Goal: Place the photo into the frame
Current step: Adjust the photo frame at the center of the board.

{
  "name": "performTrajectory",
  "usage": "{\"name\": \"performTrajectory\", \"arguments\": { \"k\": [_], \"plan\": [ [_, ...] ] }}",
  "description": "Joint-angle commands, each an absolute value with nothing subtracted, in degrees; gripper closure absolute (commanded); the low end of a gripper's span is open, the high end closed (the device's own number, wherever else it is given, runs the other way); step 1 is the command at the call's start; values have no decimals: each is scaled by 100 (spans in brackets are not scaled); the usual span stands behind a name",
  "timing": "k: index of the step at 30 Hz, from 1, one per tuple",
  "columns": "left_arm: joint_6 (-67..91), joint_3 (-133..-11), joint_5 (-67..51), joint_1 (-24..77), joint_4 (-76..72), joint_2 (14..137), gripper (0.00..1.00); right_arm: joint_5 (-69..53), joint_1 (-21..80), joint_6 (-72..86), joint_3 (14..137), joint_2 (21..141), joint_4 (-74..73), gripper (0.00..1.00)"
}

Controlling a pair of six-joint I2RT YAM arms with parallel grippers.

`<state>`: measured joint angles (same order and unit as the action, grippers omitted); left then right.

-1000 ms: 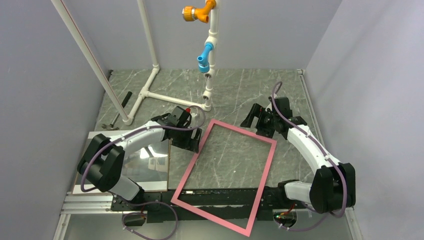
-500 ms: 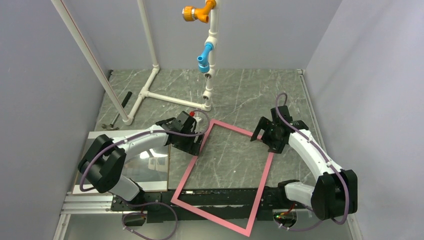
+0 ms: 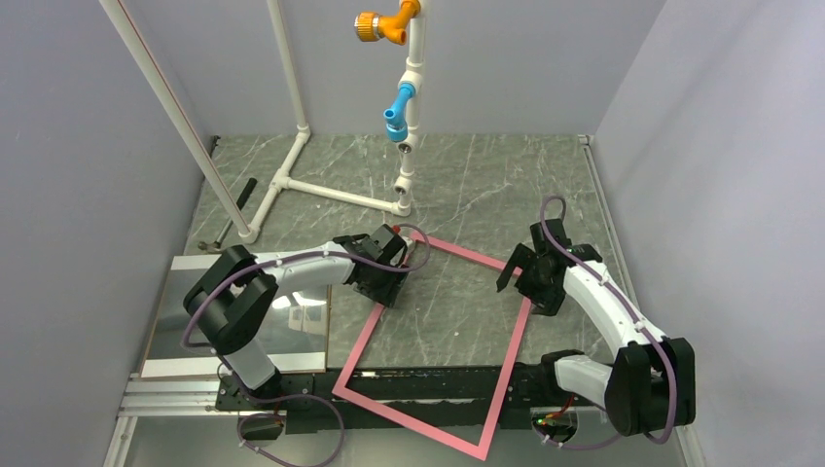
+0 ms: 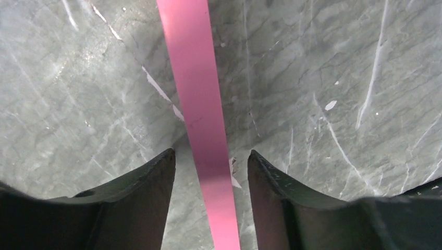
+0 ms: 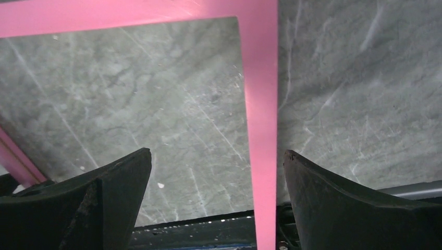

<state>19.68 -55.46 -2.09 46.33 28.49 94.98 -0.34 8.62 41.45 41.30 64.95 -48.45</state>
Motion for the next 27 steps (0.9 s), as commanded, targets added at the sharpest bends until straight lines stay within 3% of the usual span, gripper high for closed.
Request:
{"name": "performTrajectory", "arguments": {
  "k": [1,4,12,27],
  "plan": [
    [2193,-5737,-18,4726,2984,9687,48,-106,811,4175,3940,6490,-4885,0],
    [2346,-5717,261,4722,3063,9602,66,-262,804,4148,3858,6500,-4744,0],
    [3013,-5542,704,4723,3296,9213,100,-638,846,3771,3886,6573,-4483,0],
    [4197,-5123,1227,4565,3367,8359,100,-587,1704,3792,4335,7436,-3962,1]
  ]
}}
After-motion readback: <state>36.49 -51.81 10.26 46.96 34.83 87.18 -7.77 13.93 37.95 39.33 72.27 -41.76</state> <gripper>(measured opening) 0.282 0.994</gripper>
